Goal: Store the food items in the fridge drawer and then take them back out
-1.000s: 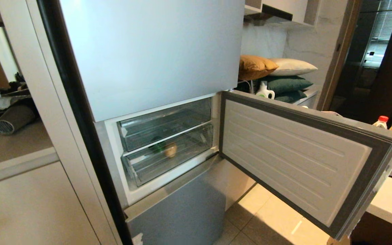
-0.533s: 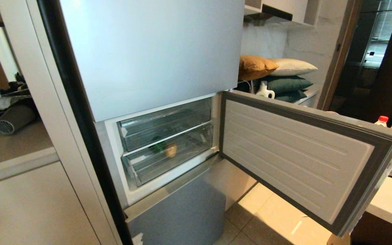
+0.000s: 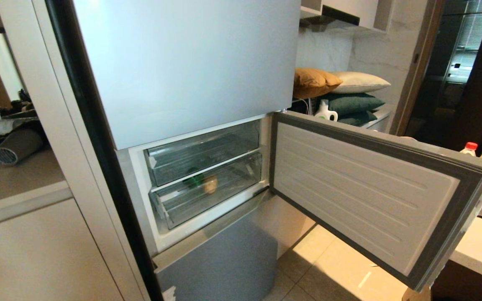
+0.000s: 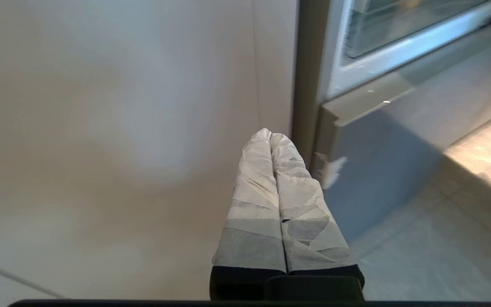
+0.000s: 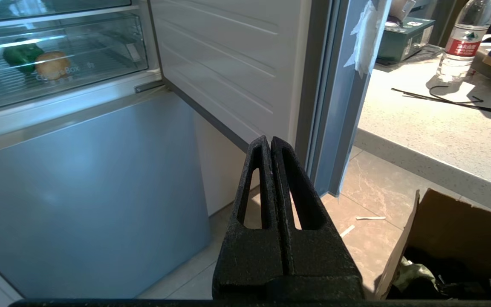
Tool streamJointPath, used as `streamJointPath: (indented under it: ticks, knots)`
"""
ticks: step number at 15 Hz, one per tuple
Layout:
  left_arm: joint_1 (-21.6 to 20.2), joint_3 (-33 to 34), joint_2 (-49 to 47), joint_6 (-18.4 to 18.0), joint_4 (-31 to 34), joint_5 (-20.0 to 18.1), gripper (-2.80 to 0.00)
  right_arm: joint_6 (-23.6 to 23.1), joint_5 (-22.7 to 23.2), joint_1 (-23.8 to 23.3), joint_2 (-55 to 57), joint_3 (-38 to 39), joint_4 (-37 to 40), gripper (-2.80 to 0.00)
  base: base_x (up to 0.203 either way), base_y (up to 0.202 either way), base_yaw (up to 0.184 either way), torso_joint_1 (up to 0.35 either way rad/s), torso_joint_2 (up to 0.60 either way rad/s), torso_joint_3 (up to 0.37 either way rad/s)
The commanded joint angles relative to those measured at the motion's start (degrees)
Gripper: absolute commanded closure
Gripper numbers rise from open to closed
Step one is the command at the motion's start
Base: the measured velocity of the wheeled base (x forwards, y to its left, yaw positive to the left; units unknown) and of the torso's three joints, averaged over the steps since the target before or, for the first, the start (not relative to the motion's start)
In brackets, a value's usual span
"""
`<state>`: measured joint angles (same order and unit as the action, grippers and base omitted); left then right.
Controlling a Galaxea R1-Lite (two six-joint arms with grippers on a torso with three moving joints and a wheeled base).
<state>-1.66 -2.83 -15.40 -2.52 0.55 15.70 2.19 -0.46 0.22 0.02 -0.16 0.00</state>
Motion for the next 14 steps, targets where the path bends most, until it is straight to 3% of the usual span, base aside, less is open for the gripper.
streamJointPath:
  ticks: [1, 2, 4, 6, 8, 10, 14]
  knots:
    - [-0.9, 0.0, 0.6, -0.2, -0.4, -0.2, 0.00, 0.0, 0.0, 0.0, 0.1, 0.1, 0.0, 0.00, 0.000, 0.000, 0.000, 0.000, 0.00, 0.000]
    - [-0.6, 0.1, 1.7, -0.2, -0.1, -1.9, 0.00, 0.0, 0.0, 0.0, 0.0, 0.1, 0.0, 0.00, 0.000, 0.000, 0.000, 0.000, 0.00, 0.000]
    - [0.6, 0.5, 8.3, -0.5, 1.0, -11.0, 0.00, 0.0, 0.0, 0.0, 0.1, 0.0, 0.0, 0.00, 0.000, 0.000, 0.000, 0.000, 0.00, 0.000]
    - [1.5, 0.8, 14.9, -0.8, 3.9, -15.8, 0.00, -0.5, 0.0, 0.0, 0.0, 0.1, 0.0, 0.00, 0.000, 0.000, 0.000, 0.000, 0.00, 0.000]
    - [1.7, 2.1, 15.4, -0.7, 1.3, -16.2, 0.00, -0.3, -0.1, 0.0, 0.1, 0.1, 0.0, 0.00, 0.000, 0.000, 0.000, 0.000, 0.00, 0.000]
    - [1.7, 2.3, 15.4, 1.6, 0.3, -15.8, 0.00, -0.3, -0.1, 0.0, 0.0, 0.1, 0.0, 0.00, 0.000, 0.000, 0.000, 0.000, 0.00, 0.000]
    - [1.7, 2.3, 15.4, 1.6, 0.2, -15.8, 0.00, -0.2, -0.1, 0.0, 0.0, 0.1, 0.1, 0.00, 0.000, 0.000, 0.000, 0.000, 0.00, 0.000]
